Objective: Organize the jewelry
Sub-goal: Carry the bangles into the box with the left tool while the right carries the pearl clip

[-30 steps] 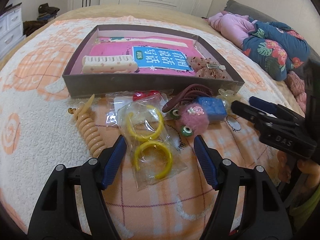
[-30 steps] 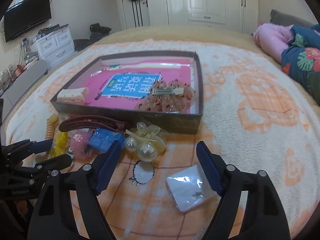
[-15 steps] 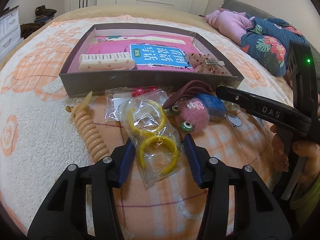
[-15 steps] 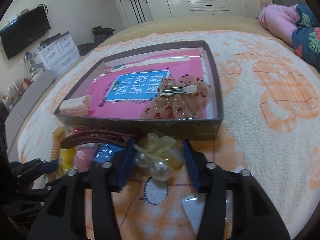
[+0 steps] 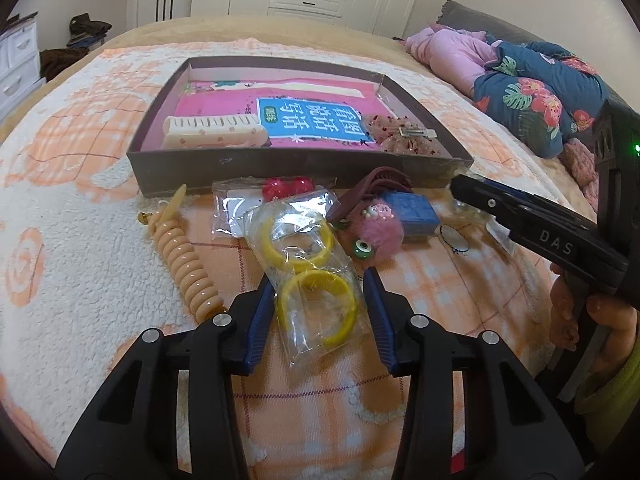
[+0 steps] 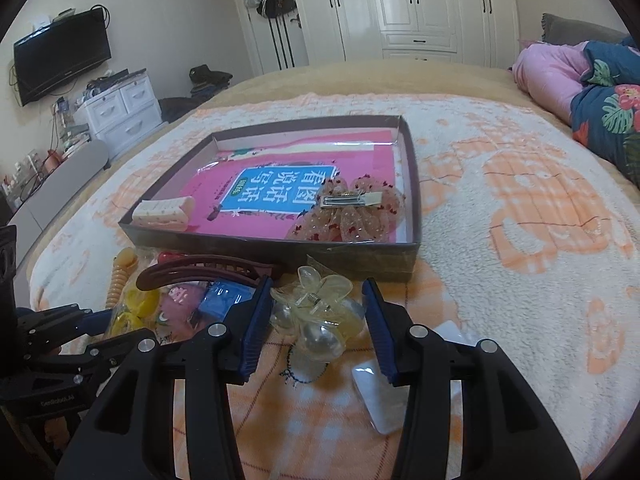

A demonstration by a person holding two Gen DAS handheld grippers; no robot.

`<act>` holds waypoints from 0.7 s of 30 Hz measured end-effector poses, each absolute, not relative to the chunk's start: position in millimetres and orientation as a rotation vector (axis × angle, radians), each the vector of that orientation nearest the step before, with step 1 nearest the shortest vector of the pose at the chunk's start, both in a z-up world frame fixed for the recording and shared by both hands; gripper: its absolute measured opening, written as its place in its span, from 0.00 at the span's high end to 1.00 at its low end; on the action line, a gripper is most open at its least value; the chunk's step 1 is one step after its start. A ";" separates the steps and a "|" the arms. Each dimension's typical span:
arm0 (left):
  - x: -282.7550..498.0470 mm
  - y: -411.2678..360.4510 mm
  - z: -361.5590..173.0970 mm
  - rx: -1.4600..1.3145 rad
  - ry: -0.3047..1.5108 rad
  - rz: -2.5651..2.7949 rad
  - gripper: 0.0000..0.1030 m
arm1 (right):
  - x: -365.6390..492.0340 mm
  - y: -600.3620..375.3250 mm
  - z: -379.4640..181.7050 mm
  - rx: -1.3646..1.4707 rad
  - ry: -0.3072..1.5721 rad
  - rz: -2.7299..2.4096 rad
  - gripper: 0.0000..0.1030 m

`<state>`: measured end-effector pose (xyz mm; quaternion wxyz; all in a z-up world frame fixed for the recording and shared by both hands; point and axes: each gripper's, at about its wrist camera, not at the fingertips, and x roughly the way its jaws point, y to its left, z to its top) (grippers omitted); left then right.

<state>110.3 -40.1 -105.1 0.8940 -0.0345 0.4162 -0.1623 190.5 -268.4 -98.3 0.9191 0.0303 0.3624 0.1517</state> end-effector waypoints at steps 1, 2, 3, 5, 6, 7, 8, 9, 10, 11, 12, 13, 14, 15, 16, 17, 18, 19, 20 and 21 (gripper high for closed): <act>110.0 -39.7 -103.9 -0.072 0.860 -0.334 0.66 | 189.3 -269.2 -97.7 0.061 0.740 0.309 0.57; 109.5 -38.8 -102.3 -0.072 0.856 -0.332 0.66 | 187.1 -270.6 -96.4 0.060 0.735 0.308 0.58; 108.7 -37.7 -100.8 -0.074 0.852 -0.330 0.67 | 184.8 -271.9 -95.3 0.060 0.729 0.306 0.58; 107.1 -34.5 -96.0 -0.077 0.841 -0.324 0.67 | 180.9 -273.1 -93.1 0.060 0.721 0.304 0.58; 106.1 -32.6 -93.8 -0.083 0.837 -0.322 0.67 | 178.5 -273.6 -91.9 0.059 0.715 0.303 0.58; 105.5 -30.8 -91.6 -0.089 0.833 -0.322 0.67 | 177.1 -273.9 -90.8 0.059 0.710 0.303 0.58; 104.0 -28.7 -88.3 -0.094 0.823 -0.321 0.67 | 175.3 -274.0 -89.4 0.058 0.704 0.305 0.58; 102.5 -26.8 -84.7 -0.091 0.811 -0.316 0.67 | 173.6 -273.6 -87.9 0.055 0.696 0.308 0.58; 101.2 -25.4 -82.4 -0.089 0.802 -0.311 0.67 | 172.6 -272.7 -86.9 0.053 0.692 0.307 0.58; 100.5 -22.9 -79.1 -0.092 0.792 -0.306 0.67 | 171.3 -272.0 -85.5 0.052 0.687 0.311 0.58; 100.3 -20.8 -77.1 -0.096 0.786 -0.302 0.67 | 170.1 -271.0 -84.4 0.051 0.682 0.317 0.58; 100.7 -18.4 -74.1 -0.100 0.779 -0.296 0.67 | 169.8 -270.1 -83.1 0.050 0.678 0.320 0.58; 100.8 -16.9 -72.5 -0.102 0.773 -0.291 0.67 | 168.6 -269.5 -81.7 0.051 0.675 0.324 0.58; 101.1 -15.5 -71.2 -0.102 0.767 -0.285 0.67 | 167.6 -269.4 -80.4 0.056 0.674 0.329 0.58; 101.0 -14.3 -69.7 -0.105 0.761 -0.280 0.67 | 166.7 -269.3 -79.4 0.060 0.671 0.329 0.58; 101.8 -13.3 -68.9 -0.106 0.759 -0.277 0.67 | 166.1 -269.5 -78.3 0.064 0.668 0.329 0.58; 102.7 -12.5 -68.4 -0.109 0.759 -0.273 0.67 | 165.3 -269.7 -76.9 0.067 0.665 0.332 0.58; 103.6 -11.8 -67.2 -0.111 0.755 -0.268 0.67 | 164.8 -268.9 -75.7 0.069 0.662 0.334 0.58; 103.7 -11.3 -66.1 -0.110 0.752 -0.264 0.67 | 164.4 -269.0 -74.5 0.073 0.659 0.337 0.58; 104.6 -10.8 -64.0 -0.111 0.746 -0.258 0.67 | 164.1 -268.2 -73.5 0.075 0.657 0.338 0.58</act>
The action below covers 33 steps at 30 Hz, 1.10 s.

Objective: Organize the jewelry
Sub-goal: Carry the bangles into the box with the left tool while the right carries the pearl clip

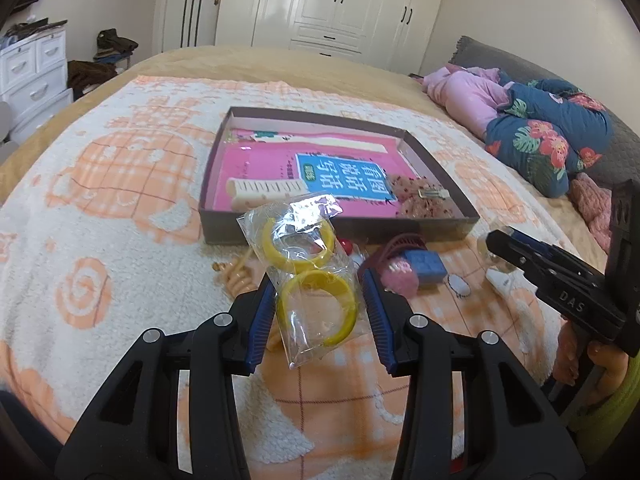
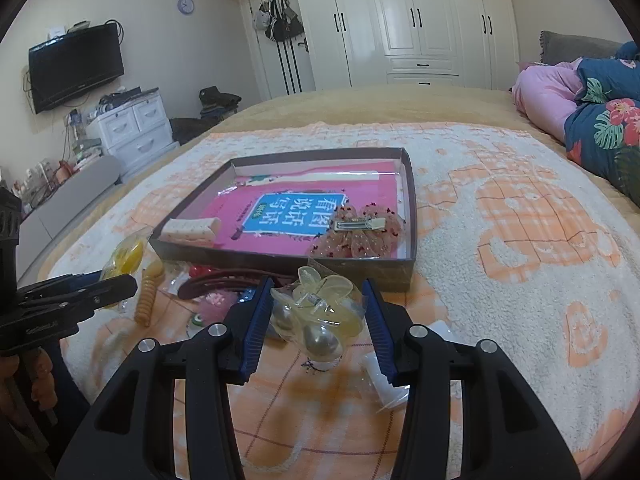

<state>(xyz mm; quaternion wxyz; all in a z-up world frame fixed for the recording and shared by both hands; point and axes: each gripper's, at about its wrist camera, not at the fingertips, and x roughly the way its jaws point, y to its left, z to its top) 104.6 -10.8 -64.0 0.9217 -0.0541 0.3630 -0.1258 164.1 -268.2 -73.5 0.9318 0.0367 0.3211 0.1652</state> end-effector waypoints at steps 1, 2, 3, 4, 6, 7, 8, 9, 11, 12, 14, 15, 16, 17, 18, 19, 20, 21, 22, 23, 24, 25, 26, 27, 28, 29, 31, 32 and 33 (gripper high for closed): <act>104.9 -9.6 -62.6 -0.113 0.742 -0.257 0.67 | 163.9 -267.3 -71.9 0.078 0.655 0.345 0.58; 106.4 -9.6 -60.8 -0.112 0.738 -0.255 0.67 | 163.6 -265.9 -70.3 0.077 0.651 0.352 0.58; 107.1 -9.3 -59.8 -0.112 0.735 -0.254 0.67 | 162.9 -264.2 -68.1 0.072 0.642 0.356 0.58; 109.3 -8.8 -57.9 -0.111 0.729 -0.252 0.67 | 162.3 -263.1 -66.6 0.069 0.637 0.357 0.58; 113.1 -8.4 -54.7 -0.115 0.718 -0.251 0.67 | 162.5 -261.2 -63.2 0.067 0.628 0.362 0.58; 115.6 -8.0 -53.0 -0.117 0.713 -0.251 0.67 | 163.0 -260.8 -61.6 0.069 0.625 0.363 0.58; 117.5 -7.9 -51.7 -0.118 0.709 -0.250 0.67 | 163.8 -260.7 -60.1 0.070 0.622 0.365 0.58; 120.3 -7.8 -50.2 -0.121 0.706 -0.250 0.67 | 164.6 -260.2 -59.0 0.071 0.620 0.366 0.58; 125.1 -7.2 -48.0 -0.123 0.701 -0.249 0.67 | 166.8 -259.3 -56.4 0.073 0.615 0.367 0.58; 128.0 -7.1 -46.4 -0.127 0.696 -0.249 0.67 | 168.2 -258.6 -55.5 0.072 0.615 0.369 0.58; 132.8 -7.4 -44.2 -0.134 0.692 -0.251 0.67 | 170.1 -258.0 -54.4 0.072 0.613 0.371 0.58; 136.1 -8.1 -42.8 -0.137 0.689 -0.254 0.67 | 171.4 -257.5 -53.8 0.070 0.612 0.370 0.58; 137.6 -8.4 -42.2 -0.137 0.686 -0.256 0.67 | 172.4 -257.4 -53.6 0.067 0.612 0.367 0.58; 139.1 -8.9 -41.5 -0.137 0.682 -0.258 0.67 | 173.4 -257.4 -52.9 0.065 0.610 0.363 0.58; 142.1 -10.4 -40.5 -0.137 0.680 -0.262 0.67 | 174.5 -257.4 -52.4 0.065 0.609 0.361 0.58; 144.6 -10.9 -39.9 -0.138 0.679 -0.266 0.67 | 176.2 -258.2 -51.4 0.070 0.610 0.359 0.58; 147.0 -12.2 -39.6 -0.138 0.678 -0.270 0.67 | 177.9 -259.1 -50.3 0.073 0.610 0.355 0.58; 150.7 -14.2 -38.9 -0.134 0.677 -0.272 0.67 | 179.4 -259.8 -48.8 0.073 0.607 0.350 0.58; 153.3 -14.3 -38.7 -0.134 0.677 -0.275 0.67 | 180.5 -260.6 -47.7 0.073 0.605 0.347 0.58; 156.6 -15.7 -37.7 -0.134 0.677 -0.279 0.67 | 181.9 -261.6 -46.5 0.074 0.603 0.345 0.58; 159.2 -16.7 -36.9 -0.134 0.675 -0.283 0.67 | 183.1 -262.9 -45.3 0.075 0.600 0.340 0.58; 162.3 -18.6 -35.3 -0.129 0.670 -0.288 0.67 | 184.2 -263.8 -44.7 0.076 0.599 0.337 0.58; 164.7 -20.1 -34.1 -0.124 0.665 -0.288 0.67 | 185.9 -264.8 -44.2 0.076 0.597 0.335 0.58; 167.9 -21.1 -33.8 -0.123 0.664 -0.290 0.67 | 187.8 -265.5 -43.8 0.076 0.595 0.332 0.58; 170.4 -21.8 -33.6 -0.123 0.665 -0.290 0.67 | 189.4 -266.1 -43.3 0.077 0.594 0.330 0.58; 173.6 -22.5 -33.3 -0.125 0.667 -0.292 0.67 | 191.4 -266.5 -43.3 0.078 0.596 0.327 0.58; 181.2 -24.9 -32.9 -0.120 0.666 -0.296 0.66 | 194.7 -267.0 -43.2 0.081 0.596 0.320 0.58; 185.2 -26.3 -32.9 -0.116 0.666 -0.295 0.66 | 197.0 -266.8 -42.9 0.077 0.596 0.318 0.58; 189.3 -27.3 -33.1 -0.117 0.667 -0.297 0.66 | 199.1 -266.5 -42.4 0.072 0.593 0.314 0.58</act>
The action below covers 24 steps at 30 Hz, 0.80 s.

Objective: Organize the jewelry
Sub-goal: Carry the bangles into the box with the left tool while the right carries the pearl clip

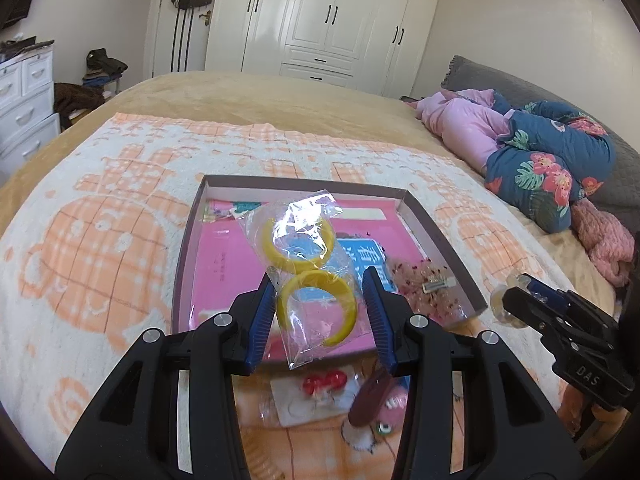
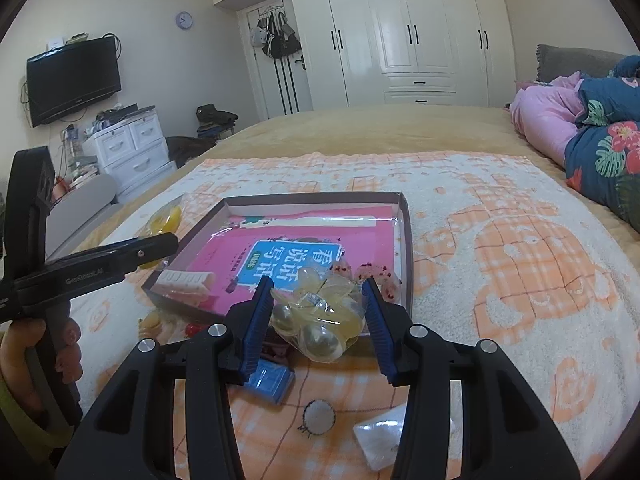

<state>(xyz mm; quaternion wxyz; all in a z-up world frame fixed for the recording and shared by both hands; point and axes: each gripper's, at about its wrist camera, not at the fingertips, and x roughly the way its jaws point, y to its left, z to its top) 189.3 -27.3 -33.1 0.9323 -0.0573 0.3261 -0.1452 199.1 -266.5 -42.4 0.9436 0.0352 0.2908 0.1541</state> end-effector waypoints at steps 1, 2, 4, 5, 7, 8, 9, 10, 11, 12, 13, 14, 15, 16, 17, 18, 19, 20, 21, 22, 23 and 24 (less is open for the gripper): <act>192.6 -27.5 -33.4 -0.116 0.669 -0.298 0.66 | 200.3 -265.8 -41.8 0.069 0.591 0.311 0.58; 196.5 -28.3 -33.7 -0.113 0.671 -0.297 0.66 | 202.5 -265.9 -41.2 0.067 0.588 0.308 0.58; 204.5 -28.6 -34.0 -0.115 0.673 -0.297 0.66 | 207.0 -266.3 -40.6 0.067 0.588 0.304 0.58; 207.6 -28.4 -34.0 -0.116 0.673 -0.296 0.66 | 210.4 -266.6 -40.4 0.067 0.588 0.302 0.58; 214.8 -27.8 -34.6 -0.115 0.673 -0.292 0.66 | 216.4 -267.1 -40.0 0.068 0.590 0.299 0.58; 218.0 -26.7 -35.0 -0.119 0.673 -0.292 0.66 | 219.4 -267.3 -40.1 0.067 0.591 0.296 0.58; 222.3 -26.0 -36.0 -0.120 0.676 -0.289 0.66 | 222.7 -267.4 -40.1 0.065 0.591 0.292 0.58; 225.2 -25.3 -36.5 -0.122 0.678 -0.287 0.66 | 225.3 -267.6 -40.0 0.066 0.593 0.290 0.58; 228.6 -24.5 -37.9 -0.124 0.681 -0.287 0.66 | 229.1 -267.8 -40.2 0.068 0.596 0.288 0.58; 230.7 -24.0 -39.2 -0.123 0.683 -0.285 0.66 | 232.3 -267.9 -40.2 0.069 0.597 0.287 0.58; 234.1 -23.3 -41.2 -0.121 0.686 -0.282 0.66 | 236.3 -267.7 -40.3 0.066 0.596 0.283 0.58; 237.1 -22.7 -43.1 -0.121 0.690 -0.279 0.66 | 240.7 -267.3 -40.3 0.062 0.596 0.279 0.58; 239.8 -21.8 -45.1 -0.123 0.693 -0.275 0.66 | 245.2 -267.0 -40.4 0.060 0.597 0.274 0.58; 241.4 -19.9 -47.0 -0.127 0.695 -0.273 0.66 | 247.9 -266.6 -40.4 0.058 0.597 0.272 0.58; 242.6 -17.6 -48.5 -0.132 0.696 -0.272 0.66 | 252.2 -265.9 -40.8 0.053 0.598 0.267 0.58; 243.9 -16.1 -49.4 -0.136 0.695 -0.271 0.66 | 254.8 -265.4 -41.1 0.049 0.596 0.263 0.58; 245.3 -14.6 -50.8 -0.135 0.692 -0.269 0.66 | 259.9 -264.7 -41.8 0.043 0.597 0.257 0.58; 246.8 -13.7 -52.0 -0.130 0.690 -0.265 0.66 | 264.3 -264.3 -42.6 0.041 0.600 0.254 0.58; 249.1 -12.4 -53.9 -0.124 0.689 -0.258 0.66 | 269.1 -263.8 -43.5 0.043 0.603 0.253 0.58; 251.9 -12.0 -55.7 -0.122 0.694 -0.254 0.66 | 272.6 -263.8 -44.4 0.043 0.606 0.252 0.58; 255.6 -10.6 -58.8 -0.125 0.703 -0.252 0.66 | 277.5 -262.6 -46.0 0.041 0.614 0.253 0.58; 259.6 -9.3 -62.6 -0.126 0.716 -0.252 0.66 | 282.1 -261.0 -47.9 0.037 0.621 0.255 0.58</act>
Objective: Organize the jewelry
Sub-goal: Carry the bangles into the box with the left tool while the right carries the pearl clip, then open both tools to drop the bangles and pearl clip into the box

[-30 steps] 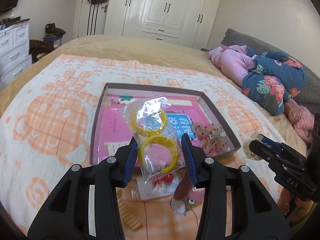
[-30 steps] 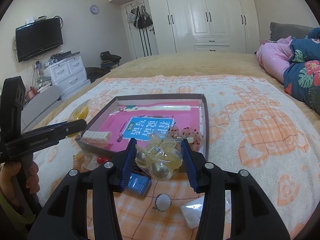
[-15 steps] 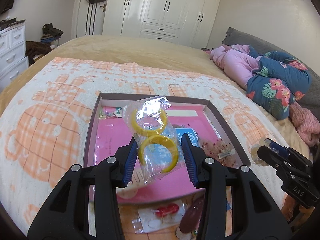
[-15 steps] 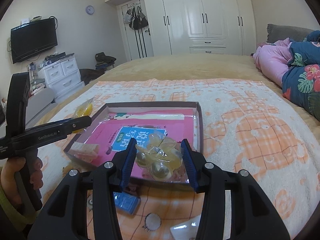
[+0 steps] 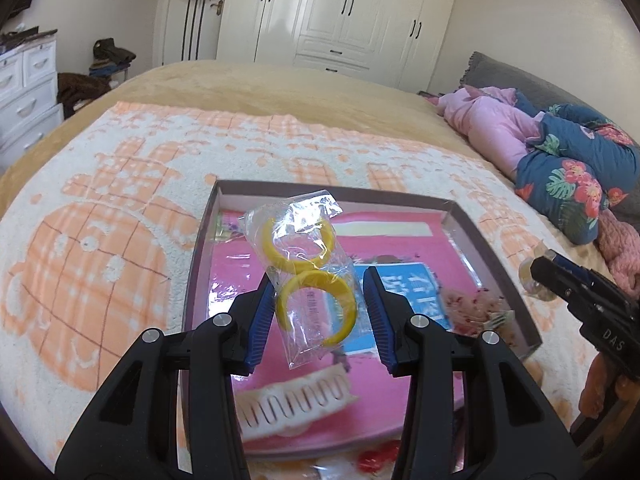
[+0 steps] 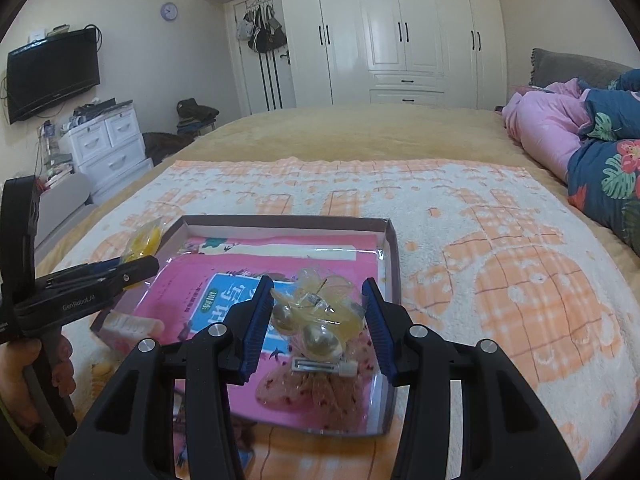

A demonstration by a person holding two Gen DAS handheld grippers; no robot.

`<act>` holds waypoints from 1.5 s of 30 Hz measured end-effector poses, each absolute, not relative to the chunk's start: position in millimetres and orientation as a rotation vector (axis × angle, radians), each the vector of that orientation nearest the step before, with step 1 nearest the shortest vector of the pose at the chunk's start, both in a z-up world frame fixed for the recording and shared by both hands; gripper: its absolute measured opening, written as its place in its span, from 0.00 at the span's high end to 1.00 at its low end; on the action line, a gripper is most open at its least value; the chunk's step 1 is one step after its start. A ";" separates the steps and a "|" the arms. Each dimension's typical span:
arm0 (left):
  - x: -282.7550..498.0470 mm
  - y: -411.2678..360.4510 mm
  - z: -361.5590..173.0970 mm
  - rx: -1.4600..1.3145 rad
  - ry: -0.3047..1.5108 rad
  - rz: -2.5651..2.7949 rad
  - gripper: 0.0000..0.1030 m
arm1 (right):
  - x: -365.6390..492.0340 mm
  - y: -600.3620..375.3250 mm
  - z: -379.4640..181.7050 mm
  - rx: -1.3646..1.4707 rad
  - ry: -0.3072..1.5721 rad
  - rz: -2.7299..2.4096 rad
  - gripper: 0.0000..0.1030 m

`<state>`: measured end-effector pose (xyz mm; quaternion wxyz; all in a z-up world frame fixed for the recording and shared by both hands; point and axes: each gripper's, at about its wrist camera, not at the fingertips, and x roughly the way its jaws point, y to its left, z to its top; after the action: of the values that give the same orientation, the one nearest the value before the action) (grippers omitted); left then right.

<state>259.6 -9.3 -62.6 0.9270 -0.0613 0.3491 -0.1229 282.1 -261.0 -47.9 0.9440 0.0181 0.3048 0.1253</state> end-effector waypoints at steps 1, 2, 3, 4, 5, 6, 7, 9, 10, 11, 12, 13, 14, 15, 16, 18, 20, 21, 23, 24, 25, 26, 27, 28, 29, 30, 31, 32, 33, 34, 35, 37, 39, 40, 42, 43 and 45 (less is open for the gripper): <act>262.5 -8.2 -65.7 -0.125 0.726 -0.248 0.66 | 285.7 -259.8 -49.4 0.035 0.629 0.258 0.58; 265.0 -6.9 -69.3 -0.128 0.735 -0.245 0.66 | 290.8 -257.2 -52.3 0.031 0.641 0.263 0.58; 267.5 -6.1 -73.3 -0.130 0.748 -0.245 0.66 | 294.6 -255.1 -54.7 0.028 0.647 0.265 0.58; 269.5 -5.5 -75.6 -0.132 0.754 -0.243 0.66 | 297.4 -253.2 -57.0 0.022 0.651 0.264 0.58; 271.1 -5.1 -77.6 -0.133 0.759 -0.243 0.66 | 301.2 -250.7 -60.0 0.013 0.656 0.263 0.58; 273.0 -5.5 -79.9 -0.131 0.767 -0.246 0.66 | 303.5 -248.7 -62.5 0.006 0.662 0.261 0.58; 274.8 -5.9 -82.5 -0.125 0.774 -0.246 0.66 | 307.0 -247.0 -65.6 -0.001 0.671 0.253 0.58; 276.8 -6.1 -87.2 -0.122 0.785 -0.245 0.65 | 314.3 -245.1 -72.7 -0.010 0.702 0.237 0.58; 277.8 -6.3 -89.9 -0.123 0.794 -0.247 0.65 | 317.8 -244.8 -76.7 -0.012 0.716 0.227 0.58; 278.2 -6.2 -91.7 -0.121 0.799 -0.245 0.65 | 320.7 -245.0 -80.5 -0.012 0.728 0.217 0.58; 277.6 -7.4 -92.4 -0.109 0.797 -0.239 0.65 | 323.1 -245.7 -84.1 -0.011 0.738 0.208 0.58; 277.3 -7.7 -92.3 -0.106 0.796 -0.239 0.65 | 324.1 -246.4 -86.2 -0.008 0.744 0.203 0.58; 276.7 -7.7 -92.2 -0.107 0.795 -0.240 0.65 | 325.2 -247.9 -89.1 -0.002 0.751 0.197 0.57; 275.8 -7.7 -92.0 -0.112 0.794 -0.241 0.65 | 325.5 -249.7 -91.9 0.005 0.757 0.191 0.57; 275.7 -7.4 -91.9 -0.113 0.795 -0.241 0.65 | 326.0 -251.6 -93.6 0.011 0.760 0.187 0.57; 274.4 -6.9 -91.1 -0.115 0.793 -0.240 0.65 | 325.2 -255.9 -96.3 0.022 0.763 0.176 0.57; 275.1 -6.5 -89.7 -0.119 0.789 -0.244 0.65 | 324.1 -258.4 -97.4 0.023 0.760 0.166 0.57; 273.7 -6.4 -87.7 -0.119 0.783 -0.245 0.65 | 323.3 -260.3 -97.7 0.029 0.758 0.165 0.57; 272.1 -6.0 -84.4 -0.120 0.774 -0.247 0.63 | 321.6 -262.7 -97.8 0.040 0.755 0.165 0.52; 269.7 -5.2 -81.3 -0.123 0.764 -0.247 0.62 | 320.5 -263.6 -97.5 0.041 0.751 0.163 0.51; 267.4 -4.6 -79.1 -0.125 0.758 -0.248 0.61 | 318.4 -264.1 -96.5 0.037 0.743 0.162 0.49; 265.5 -4.1 -76.8 -0.127 0.752 -0.248 0.61 | 316.1 -264.3 -95.7 0.031 0.734 0.161 0.47; 262.7 -3.1 -73.7 -0.132 0.742 -0.248 0.61 | 313.6 -264.6 -94.6 0.026 0.728 0.160 0.46; 260.8 -3.0 -71.0 -0.134 0.736 -0.248 0.60 | 312.0 -265.3 -93.4 0.025 0.723 0.161 0.44; 257.9 -2.5 -67.9 -0.135 0.728 -0.247 0.60 | 309.2 -266.0 -91.9 0.027 0.715 0.163 0.42; 254.8 -1.8 -65.1 -0.137 0.719 -0.244 0.57 | 306.4 -267.1 -90.2 0.028 0.706 0.164 0.41; 252.2 -1.0 -62.4 -0.140 0.711 -0.244 0.55 | 303.8 -268.1 -88.5 0.030 0.696 0.165 0.40; 249.1 -0.2 -59.5 -0.142 0.702 -0.244 0.54 | 301.2 -269.1 -86.4 0.034 0.686 0.164 0.38; 245.8 0.5 -56.2 -0.144 0.692 -0.243 0.53 | 299.0 -270.0 -84.8 0.039 0.678 0.164 0.37; 243.8 0.3 -53.3 -0.145 0.685 -0.243 0.51 | 296.0 -271.5 -82.2 0.047 0.670 0.165 0.35; 241.5 0.5 -50.7 -0.146 0.677 -0.242 0.49 | 293.2 -272.7 -79.7 0.051 0.661 0.162 0.34; 235.3 1.6 -44.2 -0.148 0.656 -0.240 0.43 | 286.6 -274.6 -74.8 0.055 0.641 0.159 0.29; 229.1 2.6 -38.8 -0.154 0.639 -0.239 0.36 | 279.5 -276.4 -70.3 0.055 0.623 0.157 0.25; 225.6 3.2 -35.6 -0.159 0.630 -0.239 0.30 | 276.4 -276.8 -68.0 0.056 0.615 0.154 0.24; 220.1 4.0 -30.8 -0.164 0.614 -0.237 0.23 | 269.4 -278.3 -63.6 0.058 0.601 0.154 0.23; 215.8 4.4 -27.7 -0.165 0.604 -0.237 0.18 | 265.4 -279.2 -61.3 0.061 0.593 0.153 0.22; 210.6 4.6 -24.6 -0.165 0.593 -0.233 0.13 | 257.1 -281.8 -57.2 0.072 0.577 0.158 0.20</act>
<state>210.6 4.6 -24.6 0.9464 -0.0811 0.2910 -0.1144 257.1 -281.8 -57.2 0.9550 0.0357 0.2840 0.0779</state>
